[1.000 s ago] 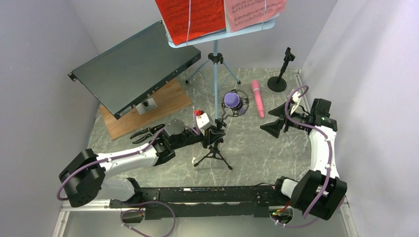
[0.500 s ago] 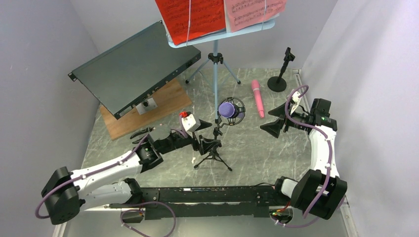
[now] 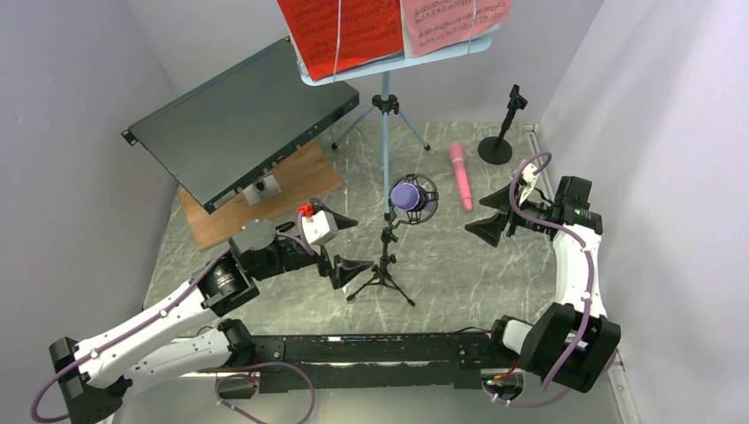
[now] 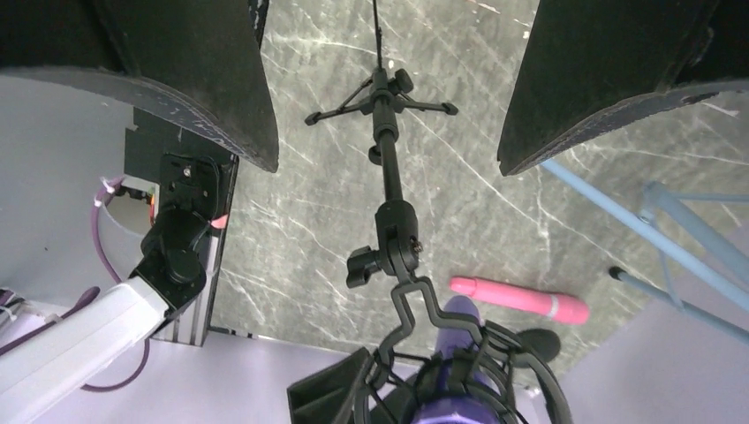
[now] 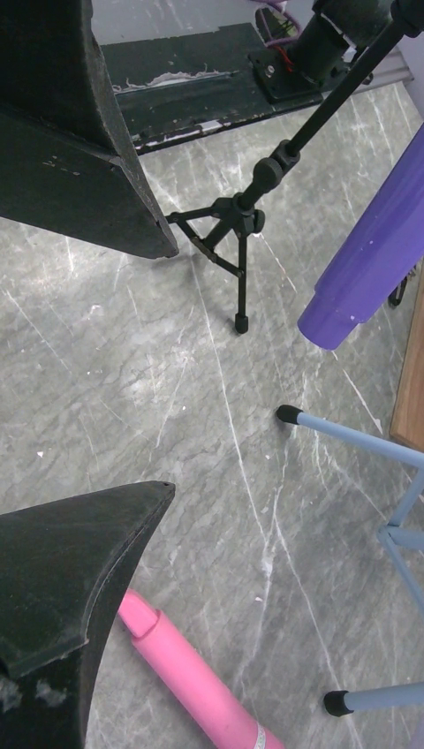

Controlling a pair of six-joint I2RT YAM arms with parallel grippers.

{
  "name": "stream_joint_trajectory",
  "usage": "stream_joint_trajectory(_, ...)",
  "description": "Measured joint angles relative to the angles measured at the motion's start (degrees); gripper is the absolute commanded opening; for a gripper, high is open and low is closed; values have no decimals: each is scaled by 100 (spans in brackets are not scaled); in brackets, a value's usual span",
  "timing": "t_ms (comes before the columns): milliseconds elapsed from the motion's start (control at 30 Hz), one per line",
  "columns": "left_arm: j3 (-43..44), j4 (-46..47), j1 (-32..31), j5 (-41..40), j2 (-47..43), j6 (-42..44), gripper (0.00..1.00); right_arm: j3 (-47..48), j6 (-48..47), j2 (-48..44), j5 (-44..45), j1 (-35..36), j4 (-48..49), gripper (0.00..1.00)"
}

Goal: Pack up the instrument practice props
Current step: Place the microphone stand with the microphone at the center of the board, then remove the microphone from the microphone stand.

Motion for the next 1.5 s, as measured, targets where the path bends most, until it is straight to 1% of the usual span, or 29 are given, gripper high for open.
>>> stream_joint_trajectory(133, 125, 42, 0, -153, -94, 168, 100, 0, 0, 7, -2, 0, 0, 100)
stream_joint_trajectory(233, 413, 199, 0, -249, 164, 295, 99, 0, 0, 22, -2, 0, 0, 100)
stream_joint_trajectory(367, 739, 634, 0, -415, 643, 503, 100, 0, 0, 28, -2, 0, 2, 100)
stream_joint_trajectory(600, 1010, 1255, 0, -494, 1287, 826, 99, 0, -2, 28, -2, 0, 0, 100)
stream_joint_trajectory(767, 1147, 1626, 0, -428, 1523, 981, 100, 0, 0, 37, 0, 0, 0, 100)
stream_joint_trajectory(933, 1226, 1958, 0, -114, 1718, 1016, 99, 0, -2, 37, 0, 0, 0, 100)
stream_joint_trajectory(1200, 1272, 2168, 0, 223, 2028, 997, 99, 0, 0, 37, 0, 0, 0, 100)
stream_joint_trajectory(1367, 1314, 2282, 0, 271, 2175, 988, 96, 0, -2, 37, 0, 0, 0, 100)
stream_joint_trajectory(1500, 1366, 2295, 2, 295, 2249, 968, 89, 0, 0, 37, 0, 0, 0, 100)
